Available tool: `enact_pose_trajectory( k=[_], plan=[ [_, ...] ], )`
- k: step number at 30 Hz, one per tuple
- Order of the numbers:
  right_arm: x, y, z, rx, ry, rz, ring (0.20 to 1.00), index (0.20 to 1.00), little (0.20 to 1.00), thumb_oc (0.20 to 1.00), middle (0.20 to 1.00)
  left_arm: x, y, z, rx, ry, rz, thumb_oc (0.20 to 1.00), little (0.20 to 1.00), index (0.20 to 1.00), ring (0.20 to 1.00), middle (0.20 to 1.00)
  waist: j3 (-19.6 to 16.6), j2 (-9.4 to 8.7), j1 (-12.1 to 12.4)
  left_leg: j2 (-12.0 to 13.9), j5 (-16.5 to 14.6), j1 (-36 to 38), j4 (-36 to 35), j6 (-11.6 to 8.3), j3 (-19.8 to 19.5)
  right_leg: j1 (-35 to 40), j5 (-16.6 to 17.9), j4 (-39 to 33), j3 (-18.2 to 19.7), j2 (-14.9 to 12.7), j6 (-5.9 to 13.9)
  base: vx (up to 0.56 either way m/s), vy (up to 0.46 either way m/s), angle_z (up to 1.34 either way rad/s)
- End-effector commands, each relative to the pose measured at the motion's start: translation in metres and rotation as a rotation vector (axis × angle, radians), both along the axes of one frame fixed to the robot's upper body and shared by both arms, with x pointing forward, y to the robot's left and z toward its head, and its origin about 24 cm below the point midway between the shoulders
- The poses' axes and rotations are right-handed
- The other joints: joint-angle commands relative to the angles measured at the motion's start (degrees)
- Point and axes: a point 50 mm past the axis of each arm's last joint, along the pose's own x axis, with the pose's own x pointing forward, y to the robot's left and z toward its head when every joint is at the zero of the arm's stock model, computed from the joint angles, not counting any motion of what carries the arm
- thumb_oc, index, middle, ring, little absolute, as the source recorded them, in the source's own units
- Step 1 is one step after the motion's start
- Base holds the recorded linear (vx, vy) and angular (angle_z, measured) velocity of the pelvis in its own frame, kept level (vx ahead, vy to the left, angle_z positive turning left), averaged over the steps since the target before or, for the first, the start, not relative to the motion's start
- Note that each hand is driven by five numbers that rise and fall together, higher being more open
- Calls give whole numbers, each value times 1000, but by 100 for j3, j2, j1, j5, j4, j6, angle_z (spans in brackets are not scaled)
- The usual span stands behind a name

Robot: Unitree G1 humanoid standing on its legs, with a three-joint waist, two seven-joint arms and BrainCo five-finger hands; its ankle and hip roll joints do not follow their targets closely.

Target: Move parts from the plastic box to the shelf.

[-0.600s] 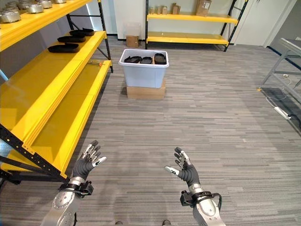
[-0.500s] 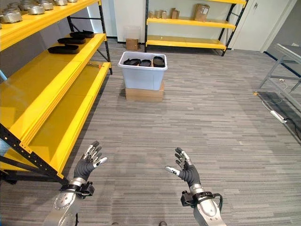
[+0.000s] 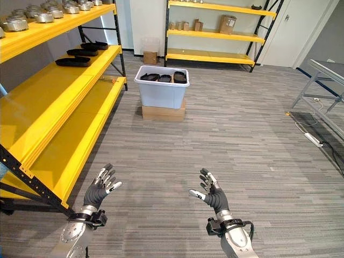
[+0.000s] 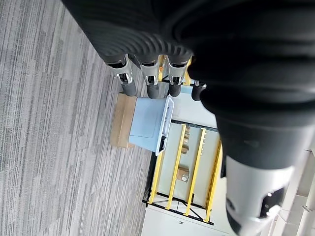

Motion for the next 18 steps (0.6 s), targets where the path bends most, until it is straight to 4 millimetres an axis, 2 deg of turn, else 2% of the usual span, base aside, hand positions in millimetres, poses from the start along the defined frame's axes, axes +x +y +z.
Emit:
enact_pose_trajectory(
  k=[1,18],
  plan=[
    [15,-9,16,5,-98,-29,1000,1000,1000,1000,1000,14,-2,16,-8,-91,-18,1000,1000,1000,1000,1000,114,166,70,185,-133,-33,69,-80,-211,-220,83,167,2,-248,362,0,0,0],
    [14,-6,12,41,-73,-27,1000,1000,1000,1000,1000,16,-1,20,55,-117,-23,1000,1000,1000,1000,1000,132,169,77,187,-169,16,69,-81,-197,-178,74,144,-7,-255,361,0,0,0]
  ],
)
